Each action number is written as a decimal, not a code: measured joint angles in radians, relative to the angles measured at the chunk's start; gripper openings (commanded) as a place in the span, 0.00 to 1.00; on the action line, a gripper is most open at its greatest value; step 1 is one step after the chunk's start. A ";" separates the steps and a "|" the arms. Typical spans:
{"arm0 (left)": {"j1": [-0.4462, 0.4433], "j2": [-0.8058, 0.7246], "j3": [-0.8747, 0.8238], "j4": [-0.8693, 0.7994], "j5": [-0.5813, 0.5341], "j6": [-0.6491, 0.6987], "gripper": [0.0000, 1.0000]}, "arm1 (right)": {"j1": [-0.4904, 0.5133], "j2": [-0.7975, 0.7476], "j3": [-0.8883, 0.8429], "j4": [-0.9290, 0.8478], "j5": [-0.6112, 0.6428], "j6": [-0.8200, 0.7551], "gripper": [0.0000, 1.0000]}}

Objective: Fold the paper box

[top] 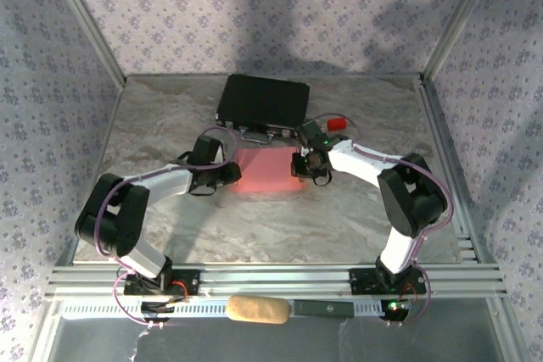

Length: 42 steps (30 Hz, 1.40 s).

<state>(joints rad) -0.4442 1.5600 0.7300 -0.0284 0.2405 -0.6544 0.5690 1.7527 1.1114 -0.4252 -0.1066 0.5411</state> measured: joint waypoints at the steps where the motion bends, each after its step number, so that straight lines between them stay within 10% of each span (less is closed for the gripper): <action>1: 0.000 0.000 -0.004 0.012 0.003 -0.003 0.22 | -0.002 0.002 -0.003 0.006 -0.004 0.000 0.21; 16: -0.010 -0.020 -0.040 0.073 -0.002 -0.020 0.17 | -0.008 0.002 -0.017 0.037 -0.013 -0.001 0.22; 26: -0.076 -0.159 -0.137 0.005 -0.050 -0.047 0.16 | -0.004 -0.159 -0.135 0.008 -0.023 -0.031 0.43; 36: -0.090 -0.415 -0.247 -0.072 -0.059 -0.102 0.51 | -0.146 -0.259 -0.223 0.095 -0.265 -0.098 0.52; 42: 0.023 -0.407 -0.242 -0.061 0.021 -0.114 0.44 | -0.186 -0.145 -0.250 0.209 -0.413 -0.093 0.54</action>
<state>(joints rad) -0.4217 1.1534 0.4881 -0.0898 0.2619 -0.7689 0.3832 1.6073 0.8616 -0.2157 -0.5198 0.4480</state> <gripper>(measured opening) 0.474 0.530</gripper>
